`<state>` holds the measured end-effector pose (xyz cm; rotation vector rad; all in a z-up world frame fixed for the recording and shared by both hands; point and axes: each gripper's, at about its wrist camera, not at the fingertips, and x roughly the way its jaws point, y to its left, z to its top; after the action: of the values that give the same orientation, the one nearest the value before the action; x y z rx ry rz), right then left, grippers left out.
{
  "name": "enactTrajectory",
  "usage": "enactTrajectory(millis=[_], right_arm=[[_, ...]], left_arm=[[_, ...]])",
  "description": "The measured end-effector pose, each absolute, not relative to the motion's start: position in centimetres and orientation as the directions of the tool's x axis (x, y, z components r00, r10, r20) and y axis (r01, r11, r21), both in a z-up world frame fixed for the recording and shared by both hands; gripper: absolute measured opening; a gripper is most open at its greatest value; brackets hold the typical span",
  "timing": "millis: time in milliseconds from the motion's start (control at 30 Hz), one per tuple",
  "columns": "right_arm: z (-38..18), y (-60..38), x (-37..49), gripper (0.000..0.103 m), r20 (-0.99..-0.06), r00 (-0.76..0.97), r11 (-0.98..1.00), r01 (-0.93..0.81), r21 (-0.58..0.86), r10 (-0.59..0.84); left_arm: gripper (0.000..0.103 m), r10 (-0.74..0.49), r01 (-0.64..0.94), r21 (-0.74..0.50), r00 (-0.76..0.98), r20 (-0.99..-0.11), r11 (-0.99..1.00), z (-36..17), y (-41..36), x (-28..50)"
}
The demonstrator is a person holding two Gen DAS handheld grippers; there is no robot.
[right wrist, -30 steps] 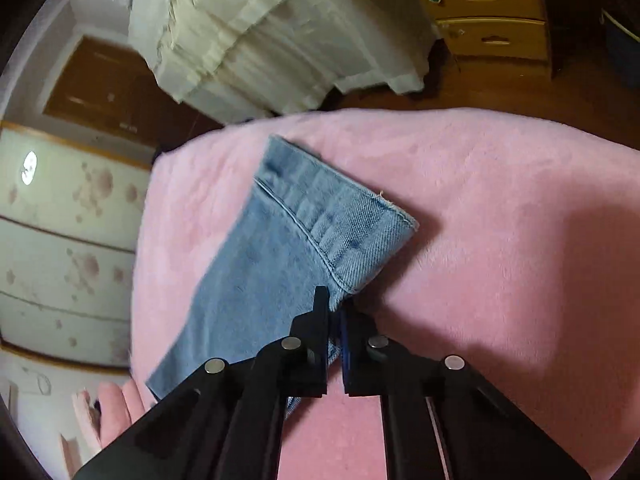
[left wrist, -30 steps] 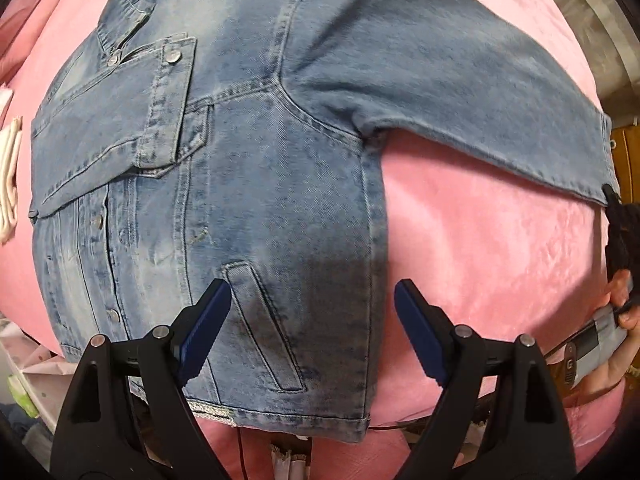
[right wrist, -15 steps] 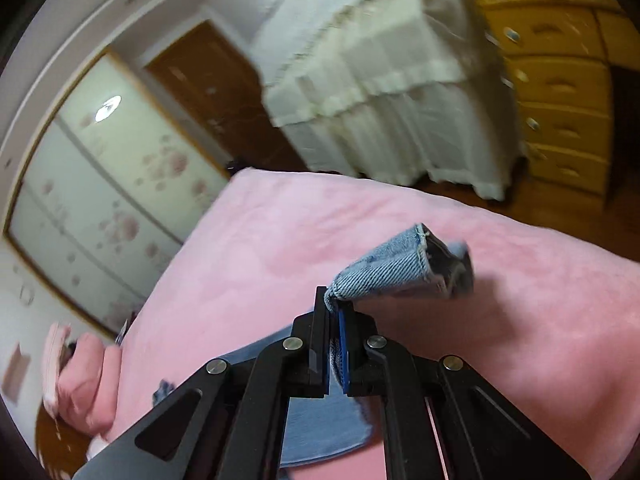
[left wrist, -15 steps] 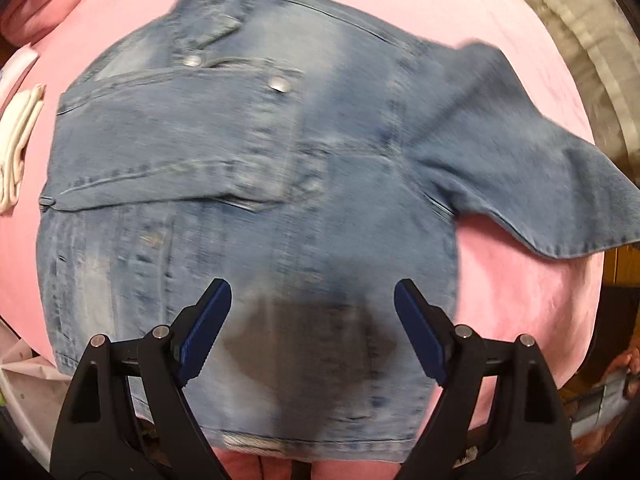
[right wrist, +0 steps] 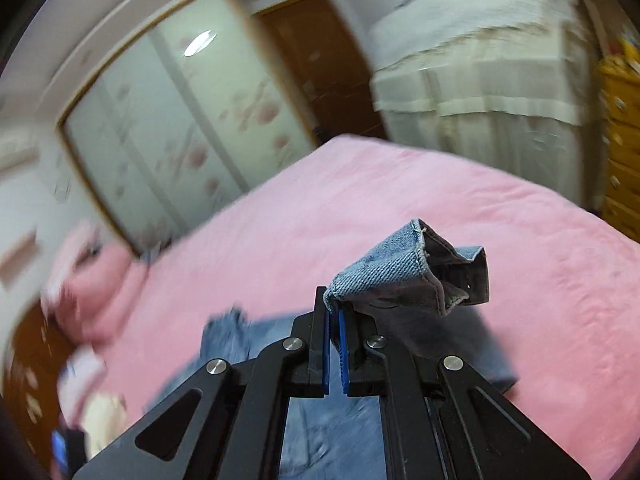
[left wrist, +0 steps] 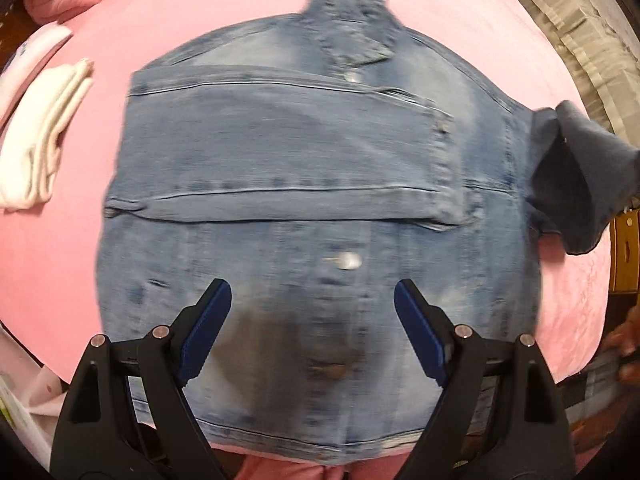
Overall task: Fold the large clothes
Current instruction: 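Fold the held sleeve across the jacket body with the right gripper, release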
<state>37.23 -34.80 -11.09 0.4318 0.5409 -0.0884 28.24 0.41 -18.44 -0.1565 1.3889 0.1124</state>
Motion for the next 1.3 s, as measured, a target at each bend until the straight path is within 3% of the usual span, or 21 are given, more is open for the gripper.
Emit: enactTrajectory(millis=[167,367,433,467,500,567,800,900,1200,1300], right_arm=[[-16.3,-23.1,40.1,0.003,-0.658,0.743,0.964,0.068,0.257,0.123],[-21.9,-15.4,41.4,0.003,-0.773,0.603,0.972,-0.015,0.234,0.195],[-23.4,-14.3,42.2,0.011,-0.797,0.562,0.969,-0.041,0.243,0.223],[-24.1,-13.3,43.1,0.026,-0.817,0.525,0.968,-0.073,0.238,0.241],[-24.8,-13.2,42.9,0.049,-0.824,0.503,0.965,-0.101,0.243,0.26],[-26.1,-12.1,42.0,0.067,-0.821,0.472,0.947,-0.177,0.27,0.322],[-24.9,-14.1,40.3,0.072,-0.8,0.524,0.954,-0.215,0.209,0.293],[-23.2,-16.4,39.6,0.079,-0.813,0.478,0.942,-0.205,0.266,0.334],[-22.3,-26.0,36.2,0.08,-0.861,0.361,0.933,-0.09,0.35,0.358],[-22.8,-29.6,35.2,0.08,-0.865,0.368,0.934,-0.025,0.357,0.34]], left_arm=[[0.082,-0.005,-0.244,-0.043,0.152,-0.988,0.969,-19.9,5.4,27.6],[0.082,-0.006,-0.304,-0.046,0.132,-0.991,0.952,-21.6,8.6,26.5],[0.082,-0.007,-0.308,-0.045,0.124,-0.992,0.95,-22.2,8.8,26.2],[0.082,-0.008,-0.311,-0.046,0.121,-0.993,0.949,-22.4,8.9,26.0],[0.082,-0.008,-0.314,-0.046,0.12,-0.993,0.948,-22.5,8.9,25.9],[0.082,0.0,-0.33,-0.038,0.112,-0.994,0.943,-22.7,8.8,25.7],[0.082,-0.015,-0.326,-0.052,0.116,-0.993,0.944,-21.9,7.4,26.3],[0.082,-0.023,-0.233,-0.056,0.141,-0.99,0.971,-21.3,4.9,27.5],[0.082,-0.089,0.133,-0.057,0.25,-0.964,0.99,-21.7,-4.8,29.6],[0.082,-0.066,0.261,0.011,0.283,-0.957,0.965,-22.5,-8.3,29.8]])
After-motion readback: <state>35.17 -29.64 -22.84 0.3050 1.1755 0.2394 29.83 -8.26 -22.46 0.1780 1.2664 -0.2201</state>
